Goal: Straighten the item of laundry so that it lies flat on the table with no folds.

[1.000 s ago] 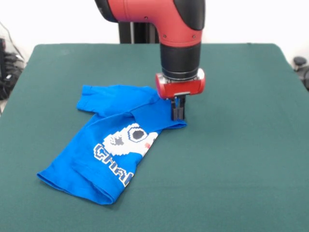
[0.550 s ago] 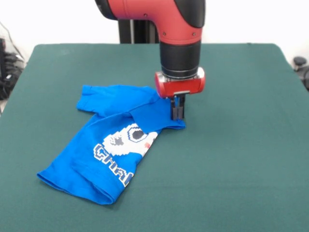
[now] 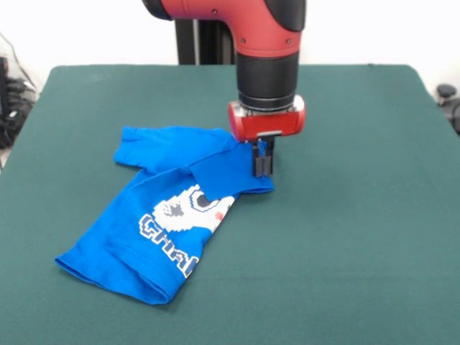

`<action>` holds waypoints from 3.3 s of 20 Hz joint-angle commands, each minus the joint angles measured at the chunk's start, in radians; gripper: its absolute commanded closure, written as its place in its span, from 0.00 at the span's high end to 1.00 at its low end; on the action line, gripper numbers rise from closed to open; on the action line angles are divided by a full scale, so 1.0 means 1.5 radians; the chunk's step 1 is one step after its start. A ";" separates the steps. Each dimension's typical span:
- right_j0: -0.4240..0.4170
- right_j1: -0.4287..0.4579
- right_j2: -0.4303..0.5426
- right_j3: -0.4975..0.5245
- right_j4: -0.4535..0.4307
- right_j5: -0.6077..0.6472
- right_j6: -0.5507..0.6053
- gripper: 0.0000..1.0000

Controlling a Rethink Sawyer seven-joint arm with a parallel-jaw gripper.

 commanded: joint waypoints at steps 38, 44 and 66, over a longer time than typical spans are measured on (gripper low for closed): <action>0.035 -0.090 0.040 0.101 0.055 0.051 0.136 0.00; 0.040 -0.092 0.050 0.117 0.069 0.040 0.152 0.00; 0.062 -0.133 0.080 0.194 0.163 0.009 0.182 0.00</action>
